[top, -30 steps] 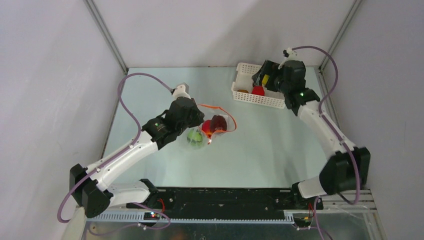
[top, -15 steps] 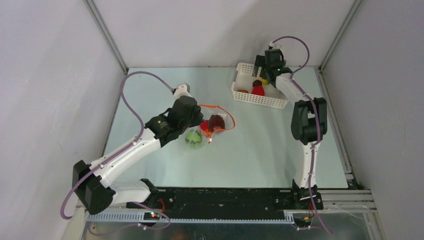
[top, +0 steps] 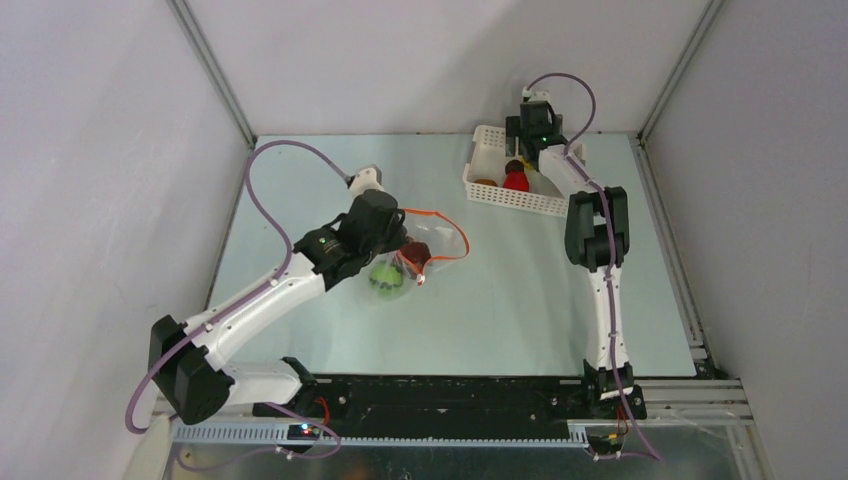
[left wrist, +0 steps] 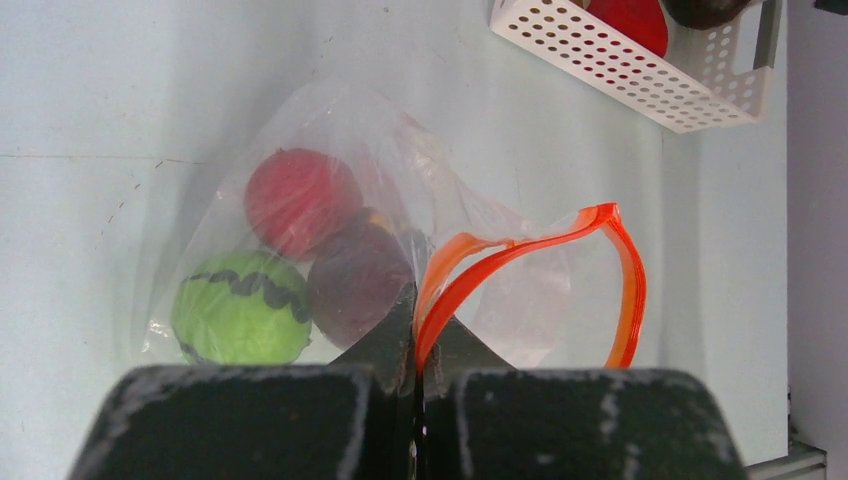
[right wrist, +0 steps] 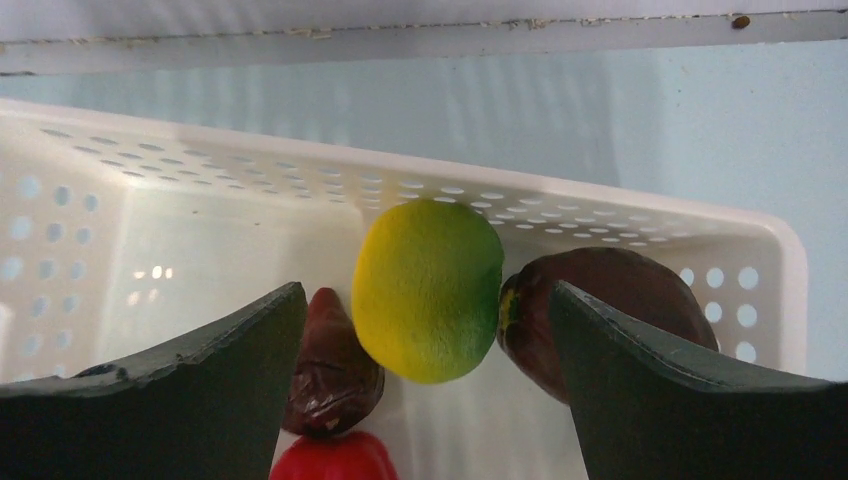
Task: Place the food in the zip-top bag and seal the zipper
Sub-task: Pick up the fake fruit from the bin.
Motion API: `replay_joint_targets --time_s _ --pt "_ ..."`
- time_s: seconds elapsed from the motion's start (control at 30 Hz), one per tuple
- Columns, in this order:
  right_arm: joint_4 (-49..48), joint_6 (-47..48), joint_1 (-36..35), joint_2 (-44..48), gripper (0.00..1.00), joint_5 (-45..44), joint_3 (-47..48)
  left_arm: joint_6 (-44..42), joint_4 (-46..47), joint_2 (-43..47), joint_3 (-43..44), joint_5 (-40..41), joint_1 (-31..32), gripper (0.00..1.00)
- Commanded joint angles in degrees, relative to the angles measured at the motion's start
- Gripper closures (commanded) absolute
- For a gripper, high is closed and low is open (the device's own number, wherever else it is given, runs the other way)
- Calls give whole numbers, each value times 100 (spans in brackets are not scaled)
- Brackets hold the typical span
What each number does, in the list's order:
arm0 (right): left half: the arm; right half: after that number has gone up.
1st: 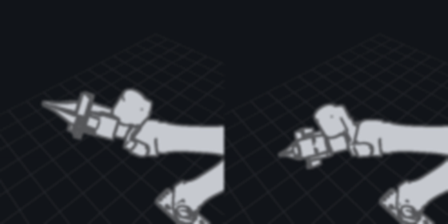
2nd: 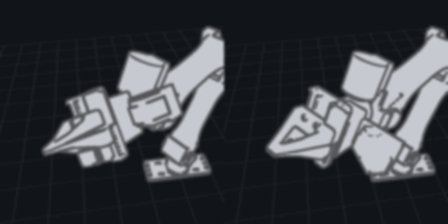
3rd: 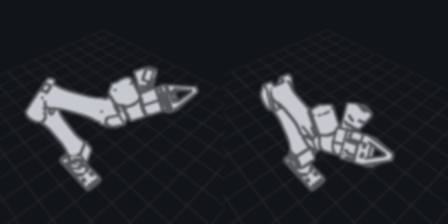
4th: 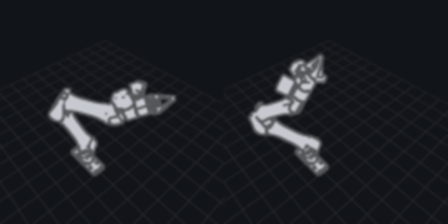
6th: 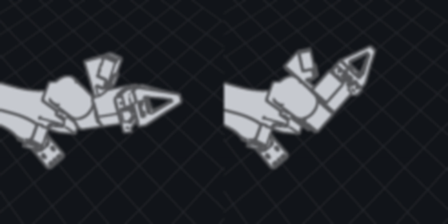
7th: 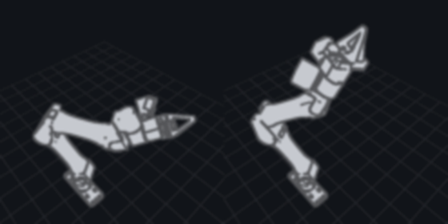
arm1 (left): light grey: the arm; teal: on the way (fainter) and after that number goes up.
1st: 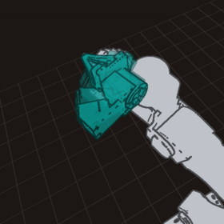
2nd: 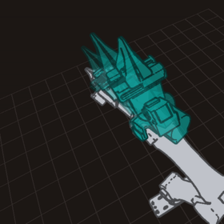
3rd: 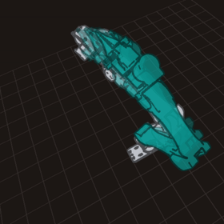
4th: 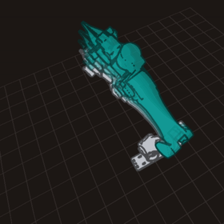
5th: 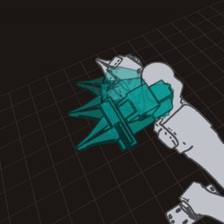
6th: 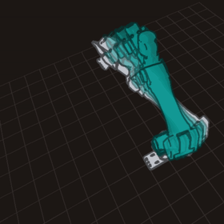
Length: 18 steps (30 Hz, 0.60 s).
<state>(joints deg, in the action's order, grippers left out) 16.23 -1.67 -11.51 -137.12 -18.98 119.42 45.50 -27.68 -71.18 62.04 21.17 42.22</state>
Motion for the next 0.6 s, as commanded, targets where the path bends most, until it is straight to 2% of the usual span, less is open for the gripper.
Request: replay_joint_targets --time_s 0.0,0.4,0.57 --pt "-345 512 12 -296 7 -201 389 2 73 71 154 191 -42 100" --pt "-416 770 17 -725 16 -183 859 -14 11 -72 282 160 -53 100" --pt "-362 827 21 -758 28 -156 899 -23 -7 -96 325 166 -49 100"
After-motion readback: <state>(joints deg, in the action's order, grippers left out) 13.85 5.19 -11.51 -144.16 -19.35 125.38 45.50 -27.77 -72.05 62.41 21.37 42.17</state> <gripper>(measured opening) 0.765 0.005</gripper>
